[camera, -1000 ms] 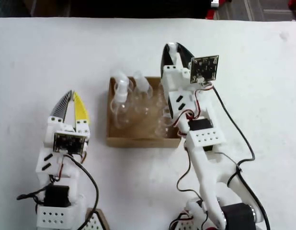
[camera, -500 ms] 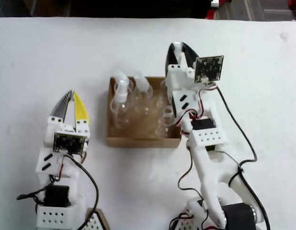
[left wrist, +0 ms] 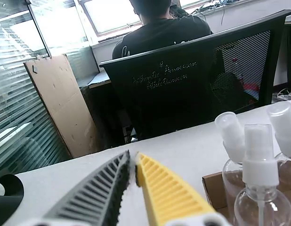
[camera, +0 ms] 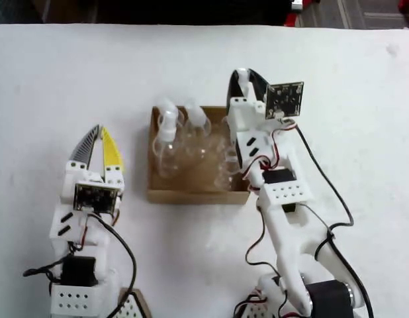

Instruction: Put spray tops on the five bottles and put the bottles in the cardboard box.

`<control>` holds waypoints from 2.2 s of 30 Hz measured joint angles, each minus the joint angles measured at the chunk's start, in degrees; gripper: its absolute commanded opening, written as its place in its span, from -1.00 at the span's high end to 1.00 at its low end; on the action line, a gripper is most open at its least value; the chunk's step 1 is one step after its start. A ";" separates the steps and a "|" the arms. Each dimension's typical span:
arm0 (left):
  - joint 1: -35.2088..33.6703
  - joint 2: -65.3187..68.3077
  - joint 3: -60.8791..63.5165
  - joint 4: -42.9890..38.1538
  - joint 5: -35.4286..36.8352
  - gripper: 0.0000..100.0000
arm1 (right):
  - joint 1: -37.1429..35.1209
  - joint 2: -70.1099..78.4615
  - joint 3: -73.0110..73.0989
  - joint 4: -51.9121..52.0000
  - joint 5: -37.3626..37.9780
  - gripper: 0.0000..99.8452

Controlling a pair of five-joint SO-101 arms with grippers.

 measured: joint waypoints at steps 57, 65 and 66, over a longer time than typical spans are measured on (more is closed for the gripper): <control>0.00 0.00 0.00 0.00 0.00 0.96 | -0.88 -8.18 5.80 6.68 -0.09 0.63; 0.00 0.00 0.00 0.00 0.00 0.96 | -0.97 0.70 -1.05 12.13 -0.09 0.65; 0.00 0.00 0.00 0.00 0.00 0.96 | -0.97 0.88 -1.32 12.13 -0.09 0.70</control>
